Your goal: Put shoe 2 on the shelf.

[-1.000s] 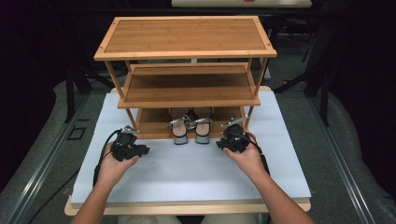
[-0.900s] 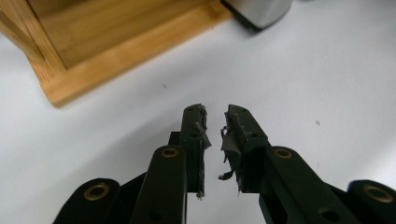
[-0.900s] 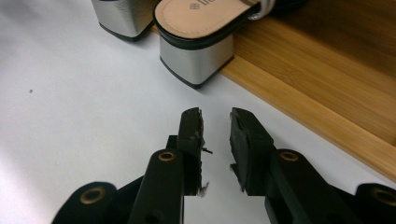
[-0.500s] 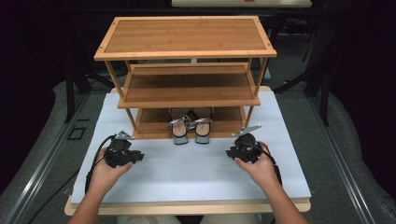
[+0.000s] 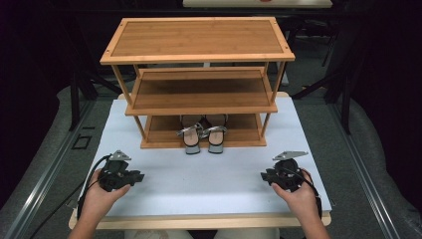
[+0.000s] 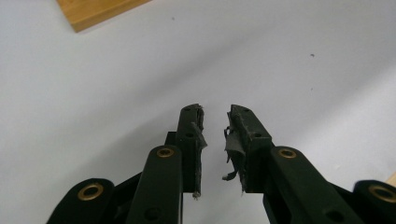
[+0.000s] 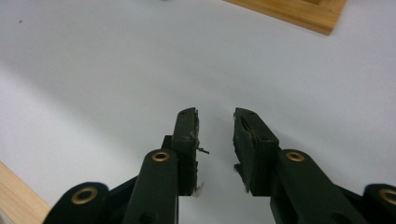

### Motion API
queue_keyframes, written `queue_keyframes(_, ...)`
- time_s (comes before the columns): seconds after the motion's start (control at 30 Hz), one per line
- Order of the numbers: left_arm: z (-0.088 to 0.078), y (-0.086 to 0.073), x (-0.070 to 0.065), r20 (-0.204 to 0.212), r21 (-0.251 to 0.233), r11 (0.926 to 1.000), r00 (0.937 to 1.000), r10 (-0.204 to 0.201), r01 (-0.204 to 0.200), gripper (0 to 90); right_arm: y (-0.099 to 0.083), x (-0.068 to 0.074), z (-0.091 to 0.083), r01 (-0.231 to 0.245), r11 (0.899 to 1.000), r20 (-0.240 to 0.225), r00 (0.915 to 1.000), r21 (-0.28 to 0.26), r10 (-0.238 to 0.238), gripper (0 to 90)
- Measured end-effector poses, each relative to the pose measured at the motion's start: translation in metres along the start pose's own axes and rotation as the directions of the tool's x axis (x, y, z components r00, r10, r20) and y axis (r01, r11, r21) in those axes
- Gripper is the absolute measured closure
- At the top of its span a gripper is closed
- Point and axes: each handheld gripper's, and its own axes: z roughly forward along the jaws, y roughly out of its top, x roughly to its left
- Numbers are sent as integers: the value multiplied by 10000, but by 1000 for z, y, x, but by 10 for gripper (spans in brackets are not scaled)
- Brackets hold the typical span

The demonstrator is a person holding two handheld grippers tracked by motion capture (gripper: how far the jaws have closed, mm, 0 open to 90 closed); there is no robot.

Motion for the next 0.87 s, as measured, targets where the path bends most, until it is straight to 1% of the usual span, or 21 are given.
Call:
queue_keyframes(0.03,0,-2,1,-29,3,10000,10000,-78,79,741,-2,-3,-1,-86,9999,-92,9999,-59,85,700)
queue_keyframes(0.13,1,-5,8,-165,-59,9996,9995,-284,283,737,-7,-13,0,-396,9992,431,9983,-55,398,701)
queue_keyframes(0.2,4,-7,12,-247,-33,9995,9992,-311,310,736,-11,-21,2,-616,9980,410,9972,-158,622,702)
queue_keyframes(0.23,6,-9,14,-278,-37,9992,9989,-387,386,730,-13,-24,3,-709,9972,537,9960,-228,720,701)
queue_keyframes(0.3,10,-10,17,-215,-133,9987,9986,-486,484,704,-17,-30,6,-876,9955,508,9947,-359,894,691)
queue_keyframes(0.33,12,-11,17,-174,-268,9984,9986,-506,501,678,-19,-32,8,-947,9945,750,9924,-437,978,685)
queue_keyframes(0.37,13,-10,16,-131,-358,9981,9986,-508,503,653,-21,-34,11,-1035,9933,233,9942,-505,1048,671)
queue_keyframes(0.4,14,-10,16,-136,-413,9981,9988,-473,467,629,-22,-34,13,-1130,9920,440,9923,-562,1156,647)
queue_keyframes(0.43,16,-10,16,-72,-441,9981,9990,-431,428,607,-22,-34,14,-1141,9917,406,9924,-590,1166,628)
queue_keyframes(0.47,17,-10,15,-57,-466,9979,9990,-455,451,564,-22,-33,15,-1138,9913,451,9921,-656,1168,612)
queue_keyframes(0.57,22,-9,13,-112,-534,9981,9995,-304,298,499,-22,-30,17,-1065,9908,322,9935,-832,1095,563)
queue_keyframes(0.6,23,-10,12,-84,-480,9983,9995,-320,316,479,-22,-28,17,-1038,9906,337,9937,-893,1072,553)
queue_keyframes(0.63,26,-10,11,-46,-495,9981,9993,-361,358,466,-21,-27,17,-1013,9909,362,9938,-888,1049,545)
queue_keyframes(0.67,28,-10,12,-59,-401,9989,9997,-247,244,455,-21,-26,19,-920,9916,490,9941,-904,967,530)
queue_keyframes(0.73,30,-9,12,12,-319,9993,9998,-181,182,451,-21,-25,22,-829,9931,618,9942,-833,882,492)
queue_keyframes(0.77,30,-9,12,65,-258,9994,9997,-220,221,444,-22,-25,23,-743,9934,577,9952,-877,795,481)
queue_keyframes(0.8,32,-9,12,-40,-420,9988,9996,-268,266,435,-22,-24,24,-665,9940,772,9943,-867,732,463)
queue_keyframes(0.83,32,-9,13,-1,-416,9988,9996,-265,265,433,-22,-24,26,-591,9938,767,9948,-937,664,451)
queue_keyframes(0.87,33,-9,13,-9,-479,9983,9994,-344,344,431,-22,-24,26,-565,9938,828,9945,-953,645,439)
